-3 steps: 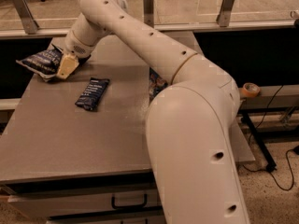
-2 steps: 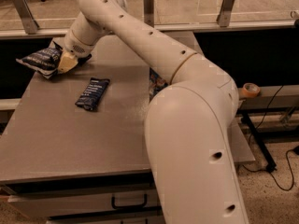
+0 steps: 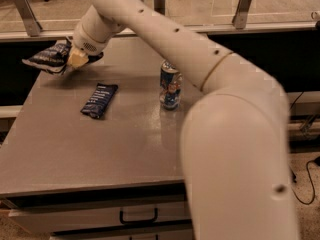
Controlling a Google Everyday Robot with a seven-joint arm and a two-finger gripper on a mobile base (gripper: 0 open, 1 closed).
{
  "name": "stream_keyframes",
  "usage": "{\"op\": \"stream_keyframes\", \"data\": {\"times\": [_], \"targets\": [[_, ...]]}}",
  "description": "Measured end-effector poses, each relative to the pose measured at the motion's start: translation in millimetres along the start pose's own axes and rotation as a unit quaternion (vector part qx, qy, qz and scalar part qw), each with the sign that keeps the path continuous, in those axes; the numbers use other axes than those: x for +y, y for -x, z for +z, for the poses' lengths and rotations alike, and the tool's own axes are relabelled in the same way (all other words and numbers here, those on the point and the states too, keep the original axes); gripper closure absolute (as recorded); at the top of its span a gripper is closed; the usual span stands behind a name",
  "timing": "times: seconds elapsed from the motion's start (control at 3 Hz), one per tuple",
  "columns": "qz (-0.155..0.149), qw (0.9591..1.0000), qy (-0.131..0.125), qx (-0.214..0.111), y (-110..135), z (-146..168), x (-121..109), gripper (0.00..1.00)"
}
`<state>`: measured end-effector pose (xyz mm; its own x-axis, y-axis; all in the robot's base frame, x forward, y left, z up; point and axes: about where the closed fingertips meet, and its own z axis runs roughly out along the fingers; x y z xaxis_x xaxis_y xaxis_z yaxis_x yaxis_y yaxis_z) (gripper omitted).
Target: Pick blue chip bag
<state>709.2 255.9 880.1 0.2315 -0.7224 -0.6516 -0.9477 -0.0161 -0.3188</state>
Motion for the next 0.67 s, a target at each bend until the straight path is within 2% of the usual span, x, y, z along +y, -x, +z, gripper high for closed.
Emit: {"op": "stream_keyframes", "data": {"times": [0.33,0.67], "targets": [[-0.076,0.9909,-0.108,-0.026,26,-105,-6,1.0],[-0.085,0.9861,-0.14,-0.029,28,-134,-13,1.0]]}}
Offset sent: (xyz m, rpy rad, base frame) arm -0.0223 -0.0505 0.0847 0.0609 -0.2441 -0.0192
